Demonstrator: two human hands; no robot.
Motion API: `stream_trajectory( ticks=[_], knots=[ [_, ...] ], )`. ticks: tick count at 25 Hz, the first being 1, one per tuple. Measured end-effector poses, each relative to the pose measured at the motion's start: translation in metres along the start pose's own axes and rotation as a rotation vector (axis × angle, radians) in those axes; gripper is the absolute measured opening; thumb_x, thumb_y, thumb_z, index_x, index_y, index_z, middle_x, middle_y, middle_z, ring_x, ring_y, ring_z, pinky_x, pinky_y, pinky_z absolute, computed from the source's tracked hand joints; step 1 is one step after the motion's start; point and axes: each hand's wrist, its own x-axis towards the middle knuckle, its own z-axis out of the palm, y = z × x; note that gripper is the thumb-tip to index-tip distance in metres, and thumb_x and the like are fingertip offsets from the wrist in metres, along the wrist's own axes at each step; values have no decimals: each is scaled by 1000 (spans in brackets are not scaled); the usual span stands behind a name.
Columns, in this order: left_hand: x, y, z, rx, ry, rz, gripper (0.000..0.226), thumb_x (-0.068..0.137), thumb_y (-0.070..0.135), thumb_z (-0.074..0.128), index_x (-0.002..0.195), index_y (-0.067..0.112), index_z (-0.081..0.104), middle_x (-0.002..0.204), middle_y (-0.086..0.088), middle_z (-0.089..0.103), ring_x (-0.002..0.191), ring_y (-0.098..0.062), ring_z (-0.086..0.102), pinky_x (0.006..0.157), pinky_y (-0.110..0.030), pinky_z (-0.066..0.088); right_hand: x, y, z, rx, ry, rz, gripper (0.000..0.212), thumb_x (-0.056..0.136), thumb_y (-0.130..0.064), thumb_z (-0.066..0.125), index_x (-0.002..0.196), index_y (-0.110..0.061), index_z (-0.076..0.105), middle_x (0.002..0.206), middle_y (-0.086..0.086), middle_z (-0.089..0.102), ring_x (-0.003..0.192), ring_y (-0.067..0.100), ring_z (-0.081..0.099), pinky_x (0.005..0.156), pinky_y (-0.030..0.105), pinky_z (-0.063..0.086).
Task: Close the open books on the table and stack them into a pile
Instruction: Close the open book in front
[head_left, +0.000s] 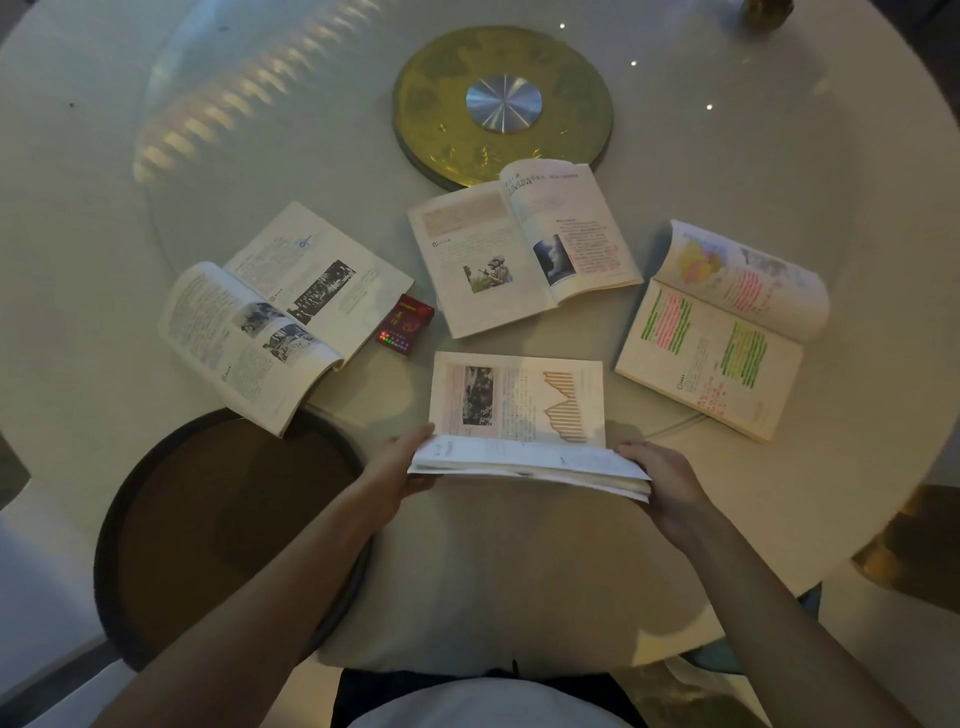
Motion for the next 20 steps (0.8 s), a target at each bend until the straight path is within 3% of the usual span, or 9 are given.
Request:
stream_trajectory(
  ticks=[4,6,8,10,12,14,16,20],
  knots=[
    [8,-5,3,-113,30,-26,58,103,56,33,112,7,64,98,-13,70,87,-27,68,67,-36,57,23,-14,13,201,-38,20,23,104,-12,48,105,-1,67,82,17,71,73,26,69,79,41,58],
    [11,-16,6,-81,108,-65,50,103,50,39,104,7,63,90,-11,69,77,-25,68,64,-36,56,34,-18,19,123,-11,40,23,106,-17,46,106,-4,65,87,17,70,74,28,69,73,39,58],
    [10,-31,8,-26,103,-127,32,99,40,52,97,9,60,78,-6,64,61,-19,64,54,-31,54,47,-17,26,-136,26,-40,19,103,-18,52,94,-9,66,87,16,65,68,27,64,67,37,53],
    [7,-44,16,-17,44,-186,22,99,33,56,92,12,58,74,-5,59,56,-17,61,51,-29,55,63,-20,33,-578,111,-292,13,95,-18,57,96,-14,69,100,15,67,84,32,63,76,38,50],
    [5,-51,28,-48,30,-194,20,100,29,57,94,10,59,81,-9,60,65,-21,63,57,-31,58,78,-26,43,-1054,85,-550,44,93,-16,57,137,-17,58,138,17,58,125,35,55,103,43,46],
    [1,-50,39,-77,23,-171,18,100,25,58,99,8,62,91,-12,62,76,-24,65,66,-33,59,89,-34,57,-1344,-11,-696,66,97,-16,53,159,-21,30,166,11,32,152,32,29,123,49,26],
    [0,-47,45,-93,10,-139,15,100,22,59,95,8,62,93,-12,62,77,-23,65,68,-31,59,89,-40,70,-1476,-40,-698,64,100,-20,49,160,-21,26,168,9,27,155,31,22,123,51,19],
    [4,-43,49,-71,99,-86,18,98,23,63,90,8,61,91,-13,63,77,-24,65,67,-30,59,80,-30,65,-1583,126,-706,51,99,-27,52,147,-14,43,147,13,50,134,36,46,109,49,36]
  ],
)
